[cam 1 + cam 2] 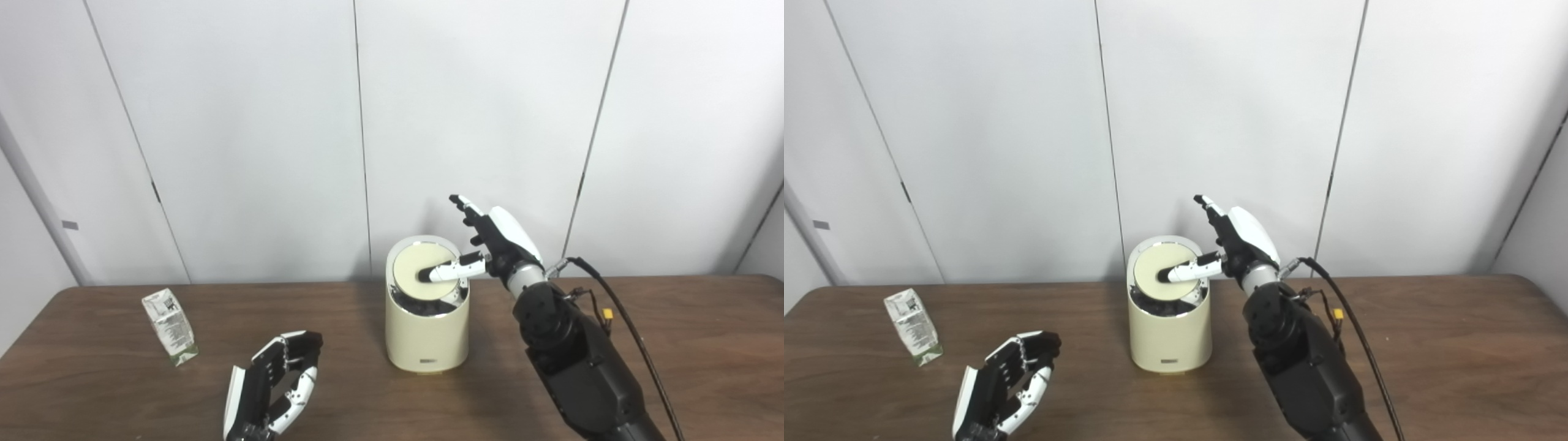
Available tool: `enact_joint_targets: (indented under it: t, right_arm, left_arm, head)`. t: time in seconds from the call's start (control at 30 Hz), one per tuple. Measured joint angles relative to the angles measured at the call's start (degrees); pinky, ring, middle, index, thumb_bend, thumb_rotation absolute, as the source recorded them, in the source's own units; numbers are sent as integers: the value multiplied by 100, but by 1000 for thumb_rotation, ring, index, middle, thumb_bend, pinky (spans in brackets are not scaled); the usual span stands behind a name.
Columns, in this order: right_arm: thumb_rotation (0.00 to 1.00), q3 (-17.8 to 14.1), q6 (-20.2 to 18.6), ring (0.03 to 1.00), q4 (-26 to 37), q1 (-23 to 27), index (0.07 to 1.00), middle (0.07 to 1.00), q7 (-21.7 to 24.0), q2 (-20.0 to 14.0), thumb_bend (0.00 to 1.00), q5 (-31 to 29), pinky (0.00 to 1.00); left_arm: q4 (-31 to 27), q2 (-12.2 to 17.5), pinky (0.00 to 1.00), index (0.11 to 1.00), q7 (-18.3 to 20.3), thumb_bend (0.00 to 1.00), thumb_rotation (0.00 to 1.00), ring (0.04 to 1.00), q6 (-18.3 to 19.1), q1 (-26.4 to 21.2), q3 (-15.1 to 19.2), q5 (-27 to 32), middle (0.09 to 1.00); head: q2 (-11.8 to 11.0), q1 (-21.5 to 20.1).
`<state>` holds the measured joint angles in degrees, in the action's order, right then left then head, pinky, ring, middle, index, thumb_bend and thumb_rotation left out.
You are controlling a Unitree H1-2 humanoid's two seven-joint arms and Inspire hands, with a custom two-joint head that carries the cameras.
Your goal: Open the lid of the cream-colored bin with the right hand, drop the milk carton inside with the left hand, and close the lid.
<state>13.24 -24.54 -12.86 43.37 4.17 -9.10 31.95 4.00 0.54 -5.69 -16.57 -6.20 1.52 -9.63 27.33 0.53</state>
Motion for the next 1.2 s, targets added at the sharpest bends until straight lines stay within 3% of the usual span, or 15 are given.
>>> enact_joint_targets:
  t: [0.53,1.2]
  right_arm:
    - [213,40,1,899,74,5,948,945,47,-49,960,-7,759]
    - [199,57,3,900,120,4,955,953,124,-97,953,-109,752]
  left_arm:
    - [-1,-4,590,656,-26,209,225,654,2,0,-36,-1,663]
    - [1,-1,606,662,-30,215,241,662,2,-5,-52,22,668]
  head:
    - [9,-18]
    - [-61,-70]
